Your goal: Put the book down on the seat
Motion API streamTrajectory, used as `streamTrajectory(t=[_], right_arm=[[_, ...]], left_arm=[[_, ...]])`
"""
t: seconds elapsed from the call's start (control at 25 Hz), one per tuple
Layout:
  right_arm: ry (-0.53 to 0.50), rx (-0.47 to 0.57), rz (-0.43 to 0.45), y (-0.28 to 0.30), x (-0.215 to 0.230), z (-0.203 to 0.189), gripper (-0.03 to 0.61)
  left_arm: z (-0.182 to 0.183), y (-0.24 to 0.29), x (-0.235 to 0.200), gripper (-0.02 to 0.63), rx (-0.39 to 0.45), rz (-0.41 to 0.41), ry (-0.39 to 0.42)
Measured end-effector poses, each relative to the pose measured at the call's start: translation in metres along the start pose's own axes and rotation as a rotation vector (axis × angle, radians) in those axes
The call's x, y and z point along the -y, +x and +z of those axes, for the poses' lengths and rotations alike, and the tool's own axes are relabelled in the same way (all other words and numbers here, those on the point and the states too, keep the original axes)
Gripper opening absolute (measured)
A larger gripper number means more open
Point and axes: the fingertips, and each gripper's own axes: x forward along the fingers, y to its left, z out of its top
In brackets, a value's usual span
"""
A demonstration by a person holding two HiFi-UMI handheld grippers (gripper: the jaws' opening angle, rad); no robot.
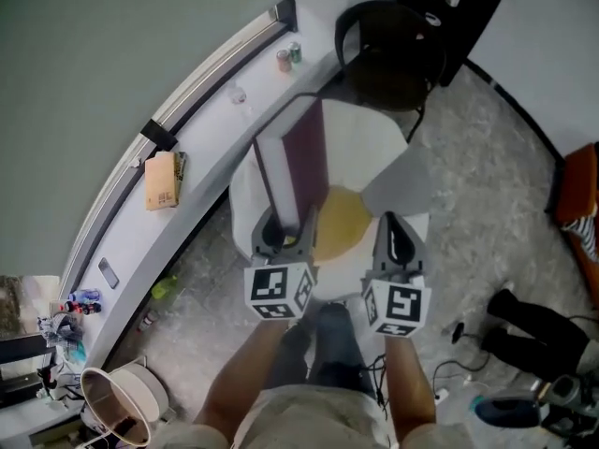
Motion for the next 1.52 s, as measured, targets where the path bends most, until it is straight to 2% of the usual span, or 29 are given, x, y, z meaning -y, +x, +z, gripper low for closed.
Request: streamTrajectory(t=[0.16, 0.32, 0.52, 0.8, 1.0, 1.2, 1.52], right_arm=[[0.015, -0.074, 0.026, 0.033, 0.011, -0.069, 0.005], [0.029, -0.158, 0.062, 0.061, 0.008, -0.134, 0.005], [0.055, -0.244, 0.100, 0.085, 0.012, -0.219, 0.005], [0.089, -0.319, 0.141, 0.117, -0.005, -0.326, 0.005], [0.101, -0.353, 0.177, 0.134, -0.022, -0.380, 0.005], [0.080, -0.404, 0.228, 0.143, -0.043, -0.431, 0.005], [0.047, -0.450, 0.265, 0.157, -0.056, -0.474, 0.005]], left_arm=[[-0.082, 0.038, -0.012, 0.232, -0.108, 0.030, -0.058], [-0.164, 0.061, -0.037, 0.232, -0.208, 0.055, -0.203], [-0.266, 0.079, -0.052, 0.232, -0.301, 0.079, -0.328], [-0.399, 0.098, -0.087, 0.232, -0.342, 0.076, -0.599], [-0.472, 0.113, -0.097, 0.232, -0.339, -0.001, -0.792], [-0.535, 0.129, -0.103, 0.232, -0.366, -0.062, -0.902], [-0.586, 0.152, -0.105, 0.232, -0.361, -0.139, -1.066]])
